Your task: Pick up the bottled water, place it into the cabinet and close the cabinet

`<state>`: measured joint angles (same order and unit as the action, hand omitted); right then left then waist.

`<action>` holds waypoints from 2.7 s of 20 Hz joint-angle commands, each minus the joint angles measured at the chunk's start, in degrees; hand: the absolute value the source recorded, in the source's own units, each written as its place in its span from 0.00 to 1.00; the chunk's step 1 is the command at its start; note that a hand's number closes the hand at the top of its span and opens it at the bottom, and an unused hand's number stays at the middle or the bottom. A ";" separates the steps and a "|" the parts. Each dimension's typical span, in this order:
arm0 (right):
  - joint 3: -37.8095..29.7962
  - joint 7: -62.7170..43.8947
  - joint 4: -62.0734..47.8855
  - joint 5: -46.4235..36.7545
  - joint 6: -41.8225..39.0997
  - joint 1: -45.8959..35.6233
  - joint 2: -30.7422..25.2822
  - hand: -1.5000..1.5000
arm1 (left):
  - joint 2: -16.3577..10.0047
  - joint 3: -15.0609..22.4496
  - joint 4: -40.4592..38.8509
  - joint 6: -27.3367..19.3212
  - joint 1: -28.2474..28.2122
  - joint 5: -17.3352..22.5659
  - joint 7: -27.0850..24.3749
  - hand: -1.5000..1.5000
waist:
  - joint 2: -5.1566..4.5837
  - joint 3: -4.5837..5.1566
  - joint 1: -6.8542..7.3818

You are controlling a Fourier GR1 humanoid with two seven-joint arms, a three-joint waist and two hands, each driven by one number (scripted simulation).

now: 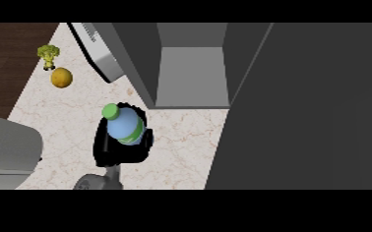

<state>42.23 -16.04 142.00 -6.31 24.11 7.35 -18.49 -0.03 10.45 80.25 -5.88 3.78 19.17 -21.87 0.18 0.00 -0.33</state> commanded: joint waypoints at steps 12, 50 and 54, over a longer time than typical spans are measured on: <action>3.10 -2.34 7.77 -5.91 1.09 3.18 -1.74 0.00 | 0.03 9.09 1.11 -17.34 15.40 0.66 8.54 1.00 | 0.00 0.02 -0.47; -0.05 7.65 3.25 1.99 -0.65 4.78 -4.87 0.00 | -2.73 -5.90 -63.18 -29.03 59.82 -6.07 -0.04 1.00 | -0.96 -0.01 -2.75; 1.41 7.01 2.68 1.56 -0.70 4.75 -4.60 0.00 | 0.01 -6.36 -66.13 -31.27 58.69 -4.52 -4.46 1.00 | -1.07 0.03 -3.23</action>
<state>41.90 -8.73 142.00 -3.01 23.86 10.17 -22.33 -0.26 5.42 17.68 -36.67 61.49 13.87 -24.28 -0.81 0.04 -3.41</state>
